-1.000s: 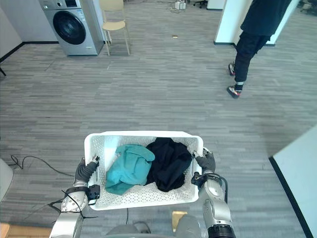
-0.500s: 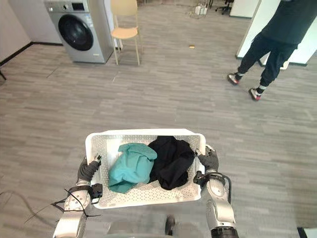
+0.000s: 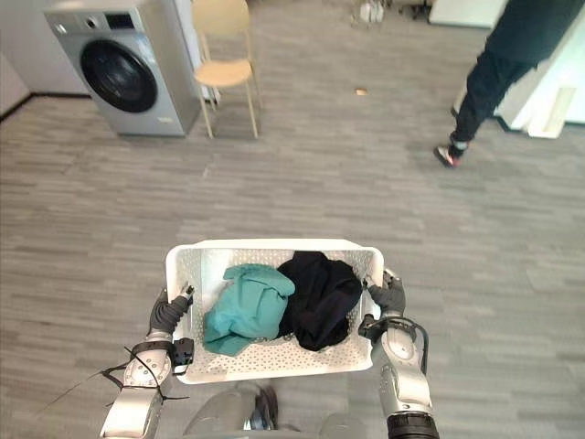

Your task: Pick up the laundry basket with both hands and put the clothes into the washing machine.

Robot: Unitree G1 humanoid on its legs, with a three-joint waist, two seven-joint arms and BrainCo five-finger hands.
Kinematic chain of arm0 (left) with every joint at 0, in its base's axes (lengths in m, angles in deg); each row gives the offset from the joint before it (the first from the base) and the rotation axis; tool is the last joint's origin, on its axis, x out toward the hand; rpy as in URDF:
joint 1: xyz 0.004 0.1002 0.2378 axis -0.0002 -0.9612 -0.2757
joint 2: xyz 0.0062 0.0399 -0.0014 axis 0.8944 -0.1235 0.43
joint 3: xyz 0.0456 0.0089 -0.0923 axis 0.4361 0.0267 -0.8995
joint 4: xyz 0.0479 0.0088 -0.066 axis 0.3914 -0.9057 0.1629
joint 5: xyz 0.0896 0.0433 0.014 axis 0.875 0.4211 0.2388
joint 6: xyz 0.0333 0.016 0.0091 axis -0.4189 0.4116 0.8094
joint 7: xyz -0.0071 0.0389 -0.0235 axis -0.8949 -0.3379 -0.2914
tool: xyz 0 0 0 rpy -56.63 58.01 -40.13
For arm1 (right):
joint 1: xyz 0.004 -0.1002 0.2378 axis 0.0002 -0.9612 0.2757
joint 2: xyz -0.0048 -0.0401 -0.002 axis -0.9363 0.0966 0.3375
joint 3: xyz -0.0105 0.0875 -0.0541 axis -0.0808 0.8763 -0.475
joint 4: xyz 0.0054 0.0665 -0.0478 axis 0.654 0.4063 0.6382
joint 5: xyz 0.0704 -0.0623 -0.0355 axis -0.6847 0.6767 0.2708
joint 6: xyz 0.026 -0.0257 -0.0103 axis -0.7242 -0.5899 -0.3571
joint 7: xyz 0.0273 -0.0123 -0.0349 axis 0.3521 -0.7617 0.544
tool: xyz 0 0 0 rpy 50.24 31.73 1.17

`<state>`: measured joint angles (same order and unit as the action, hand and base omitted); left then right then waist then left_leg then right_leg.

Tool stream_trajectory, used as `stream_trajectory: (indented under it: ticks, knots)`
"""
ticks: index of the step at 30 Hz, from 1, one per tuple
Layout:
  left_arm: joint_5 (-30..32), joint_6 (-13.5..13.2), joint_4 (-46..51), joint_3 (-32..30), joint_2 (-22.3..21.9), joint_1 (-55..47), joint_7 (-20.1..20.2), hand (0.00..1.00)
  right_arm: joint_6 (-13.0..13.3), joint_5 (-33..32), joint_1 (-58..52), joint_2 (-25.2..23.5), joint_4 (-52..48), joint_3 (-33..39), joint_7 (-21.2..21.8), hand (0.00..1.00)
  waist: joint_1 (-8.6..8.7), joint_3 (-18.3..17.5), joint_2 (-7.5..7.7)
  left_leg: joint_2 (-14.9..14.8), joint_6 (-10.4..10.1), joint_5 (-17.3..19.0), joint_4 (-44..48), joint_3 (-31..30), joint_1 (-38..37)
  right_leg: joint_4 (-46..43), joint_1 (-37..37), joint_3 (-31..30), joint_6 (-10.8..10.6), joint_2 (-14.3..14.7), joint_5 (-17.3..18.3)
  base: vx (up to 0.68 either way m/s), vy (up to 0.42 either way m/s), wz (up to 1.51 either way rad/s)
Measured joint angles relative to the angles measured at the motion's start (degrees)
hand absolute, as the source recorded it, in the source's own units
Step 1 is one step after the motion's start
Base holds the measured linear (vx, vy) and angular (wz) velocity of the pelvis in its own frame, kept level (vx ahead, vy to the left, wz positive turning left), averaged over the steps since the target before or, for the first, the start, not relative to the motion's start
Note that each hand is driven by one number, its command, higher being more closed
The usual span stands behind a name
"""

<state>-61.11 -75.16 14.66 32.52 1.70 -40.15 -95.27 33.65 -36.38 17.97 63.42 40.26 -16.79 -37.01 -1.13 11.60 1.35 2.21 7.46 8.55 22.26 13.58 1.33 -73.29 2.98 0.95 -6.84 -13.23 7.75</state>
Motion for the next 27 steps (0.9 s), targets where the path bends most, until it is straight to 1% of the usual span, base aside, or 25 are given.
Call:
stream_trajectory:
  ticks: [1, 2, 3, 4, 5, 6, 7, 8, 9, 10, 11, 12, 13, 14, 15, 16, 17, 18, 19, 22, 23, 24, 25, 26, 27]
  knots:
    - [0.3, 0.0, 0.2, -0.1, 0.4, 0.2, 0.0, 1.00, 0.6, 0.3, -0.2, -0.2, -0.4, -0.2, 0.0, 1.00, 0.44, -0.2, -1.57, -0.2, -0.5, 0.2, -4.8, -2.1, -5.7, 1.9, 3.9, 3.3, 1.4, 1.2, 1.5, 0.41, 0.111, 0.22]
    - [0.3, -0.1, 0.3, 0.0, 0.5, 0.3, -0.1, 1.00, 0.7, 0.3, -0.2, -0.2, -0.5, -0.3, 0.0, 1.00, 0.47, -0.4, -1.78, -0.2, -1.0, 0.5, -5.8, -2.5, -6.4, 3.0, 4.8, 3.8, 1.5, 1.3, 1.8, 0.50, 0.098, 0.27]
    - [0.3, -0.4, 0.6, 0.0, 1.2, 1.2, -0.1, 1.00, 1.4, 0.3, -0.1, -0.2, -1.4, -0.4, 0.0, 1.00, 0.45, -0.9, -1.82, -0.2, -2.1, 1.3, -8.9, -3.4, -8.6, 9.0, 9.0, 5.4, 1.7, 2.0, 3.4, 0.45, 0.053, 0.30]
    - [0.1, -0.5, 0.6, -0.1, 1.9, 2.2, -0.1, 1.00, 1.8, 0.1, 0.1, -0.5, -1.5, -0.4, 0.0, 1.00, 0.58, -1.2, -1.30, -0.1, -3.1, 1.9, -10.3, -4.2, -9.4, 19.1, 12.5, 6.2, 2.1, 3.1, 4.0, 0.43, 0.031, 0.38]
    - [0.1, -0.5, 0.6, 0.0, 2.3, 2.6, -0.1, 1.00, 2.0, -0.1, 0.2, -0.6, -1.5, -0.3, 0.0, 1.00, 0.68, -1.3, -1.03, -0.1, -3.6, 2.2, -10.6, -4.7, -9.5, 25.1, 13.7, 6.7, 2.1, 3.5, 3.9, 0.41, -0.016, 0.42]
    - [-0.1, -0.5, 0.6, 0.0, 2.6, 2.7, 0.0, 1.00, 2.1, -0.8, 0.1, -0.7, -1.5, -0.3, 0.0, 1.00, 0.98, -1.6, -0.55, -0.2, -4.7, 3.0, -11.3, -5.1, -10.3, 38.0, 14.8, 6.7, 2.0, 4.3, 2.7, 0.44, -0.059, 0.36]
    - [-0.5, -0.5, 0.6, 0.1, 2.6, 2.6, 0.0, 1.00, 2.1, -1.0, -0.1, -0.7, -1.5, -0.3, 0.0, 1.00, 1.07, -1.7, -0.37, -0.2, -5.7, 4.3, -11.4, -5.2, -11.6, 51.0, 14.6, 5.9, 2.7, 5.0, -0.9, 0.46, -0.077, 0.30]
    - [-0.6, -0.5, 0.6, 0.1, 2.7, 2.6, 0.0, 1.00, 2.1, -1.0, -0.2, -0.7, -1.5, -0.3, 0.0, 1.00, 1.19, -1.7, -0.39, -0.2, -6.0, 5.2, -11.3, -5.4, -12.6, 55.6, 14.2, 5.5, 3.1, 5.3, -2.6, 0.51, -0.115, 0.28]
    - [-0.6, -0.5, 0.6, 0.1, 2.6, 2.3, 0.0, 1.00, 2.1, -1.0, -0.6, -0.7, -1.5, -0.5, 0.0, 1.00, 1.53, -1.7, -0.23, -0.2, -6.6, 7.7, -11.0, -5.9, -14.6, 59.8, 13.8, 5.3, 3.7, 5.6, -6.2, 0.53, -0.158, 0.30]
    - [-0.6, -0.5, 0.6, 0.1, 2.6, 1.6, -0.1, 1.00, 2.1, -0.8, -1.6, -0.7, -1.9, -1.0, 0.0, 1.00, 1.84, -2.4, -0.03, -0.8, -7.9, 10.7, -10.7, -6.2, -17.2, 57.3, 13.7, 5.6, 6.0, 5.2, -8.7, 0.68, -0.253, 0.35]
    - [-0.6, -0.5, 0.6, 0.2, 1.9, 0.9, -0.1, 1.00, 2.0, -0.8, -2.5, -0.6, -2.5, -1.3, -0.1, 1.00, 1.95, -3.0, -1.13, -2.3, -9.1, 12.2, -10.8, -5.9, -18.7, 54.6, 13.6, 6.4, 6.7, 5.8, -10.2, 0.63, -0.239, 0.35]
    - [-0.5, -0.5, 1.1, 0.1, 0.9, -0.6, -0.1, 1.00, 1.9, -0.3, -3.7, -0.5, -3.5, -1.8, -0.4, 1.00, 1.96, -3.7, -1.95, -3.9, -10.5, 13.0, -6.1, -6.2, -19.4, 51.0, 13.3, 7.8, 6.6, 6.3, -9.6, 0.66, -0.314, 0.31]
    - [-0.5, -0.5, 1.5, 0.1, -0.4, -1.9, -0.6, 1.00, 1.7, 0.8, -4.6, 0.2, -5.2, -2.4, -0.5, 1.00, 2.43, -4.2, -2.87, -7.5, -10.7, 12.0, 10.5, -6.2, -12.6, 48.7, 12.5, 9.0, 7.1, 7.7, -6.1, 0.64, -0.332, 0.23]
    - [-0.6, -0.5, 2.3, 0.0, -1.7, -2.4, -0.7, 1.00, 1.1, 1.6, -5.6, 1.6, -8.9, -2.5, -0.7, 1.00, 1.70, -4.8, -4.21, -11.7, -8.5, 5.0, 27.8, -6.1, -3.8, 48.7, 11.1, 9.8, 8.8, 9.6, -4.5, 0.59, -0.344, -0.01]
    - [-0.9, -0.5, 2.8, 0.0, -2.4, -2.6, -0.7, 1.00, 1.1, 1.7, -5.8, 2.2, -10.6, -2.7, -0.8, 1.00, 0.92, -4.8, -4.63, -13.7, -7.8, 1.6, 35.1, -5.9, -0.2, 48.8, 10.4, 9.7, 9.4, 10.7, -3.7, 0.56, -0.292, -0.38]
    - [-1.1, -1.0, 3.5, 0.0, -3.0, -3.1, -1.0, 1.00, 1.1, 2.1, -5.8, 2.6, -12.1, -2.8, -1.2, 1.00, 0.00, -4.7, -4.76, -16.7, -8.1, 1.4, 44.6, -5.9, 4.6, 50.1, 7.9, 9.2, 10.4, 12.6, -2.9, 0.64, -0.268, -0.55]
    - [-1.6, -1.1, 3.5, 0.0, -3.0, -3.1, -1.4, 1.00, 1.1, 2.4, -5.8, 2.6, -12.5, -2.9, -1.2, 1.00, 0.01, -4.3, -4.17, -18.2, -8.1, 1.7, 48.7, -6.4, 7.8, 52.6, 3.9, 8.8, 10.8, 13.3, -2.6, 0.63, -0.240, -0.51]
    - [-1.7, -1.2, 3.5, 0.0, -2.9, -3.1, -1.4, 1.00, 1.2, 2.7, -5.8, 2.5, -12.6, -3.0, -1.2, 1.00, 0.04, -4.3, -3.49, -18.4, -8.1, 1.7, 48.4, -6.3, 9.1, 54.8, 1.0, 8.2, 10.8, 13.1, -2.6, 0.51, -0.159, -0.30]
    - [-1.7, -1.4, 3.5, 0.0, -2.9, -3.1, -1.3, 1.00, 1.3, 2.8, -5.8, 2.5, -12.7, -3.0, -1.2, 1.00, 0.17, -4.3, -3.11, -18.4, -8.1, 1.7, 47.1, -6.0, 9.6, 56.0, -0.5, 7.8, 10.8, 12.8, -2.6, 0.37, -0.067, -0.37]
    - [-2.0, -2.1, 3.5, 0.1, -3.1, -3.1, -1.3, 1.00, 1.9, 2.7, -5.8, 2.8, -12.8, -3.0, -1.2, 1.00, 0.17, -4.5, -3.08, -18.1, -8.1, 1.7, 26.9, -4.8, 10.1, 59.8, -4.7, 5.8, 10.8, 11.8, -2.6, 0.39, 0.025, -0.55]
    - [-2.0, -2.1, 3.5, 0.1, -3.3, -3.0, -1.3, 1.00, 2.1, 2.7, -5.9, 3.1, -12.8, -3.0, -1.3, 1.00, 0.25, -5.0, -3.88, -16.8, -8.9, 1.1, 11.0, -4.9, 8.1, 60.7, -5.3, 5.2, 10.5, 11.3, -2.4, 0.28, 0.132, -0.41]
    - [-2.0, -2.1, 3.5, 0.2, -3.5, -3.0, -1.4, 1.00, 2.3, 2.7, -5.9, 3.3, -12.7, -3.0, -1.3, 1.00, 0.27, -5.0, -4.02, -15.8, -9.9, -0.1, 4.8, -5.0, 7.1, 60.7, -5.4, 5.1, 9.8, 11.0, -2.1, 0.31, 0.189, -0.47]
    - [-2.0, -2.1, 3.4, 0.9, -3.7, -3.0, -1.7, 1.00, 2.4, 2.7, -6.3, 4.0, -12.8, -2.9, -1.3, 1.00, 0.20, -5.7, -5.23, -15.2, -11.2, -5.7, -4.2, -5.3, 5.3, 61.0, -6.0, 4.5, 8.1, 11.2, -1.3, 0.19, 0.155, -0.32]
    - [-2.0, -2.1, 3.3, 1.4, -3.8, -3.1, -1.8, 1.00, 2.5, 2.6, -6.7, 4.3, -12.8, -2.7, -1.3, 1.00, 0.18, -6.1, -5.97, -15.3, -11.7, -10.3, -6.5, -5.5, 4.7, 61.3, -6.5, 4.1, 7.1, 11.8, -0.7, 0.25, 0.245, -0.24]
    - [-2.0, -2.1, 2.5, 1.7, -3.4, -3.0, -1.7, 1.00, 2.4, 2.7, -7.4, 3.5, -12.6, -2.4, -1.4, 1.00, 0.55, -6.8, -6.12, -15.0, -13.5, -7.8, -8.5, -5.3, 2.8, 61.5, -7.7, 3.8, 6.2, 11.6, -0.2, 0.24, 0.261, -0.04]
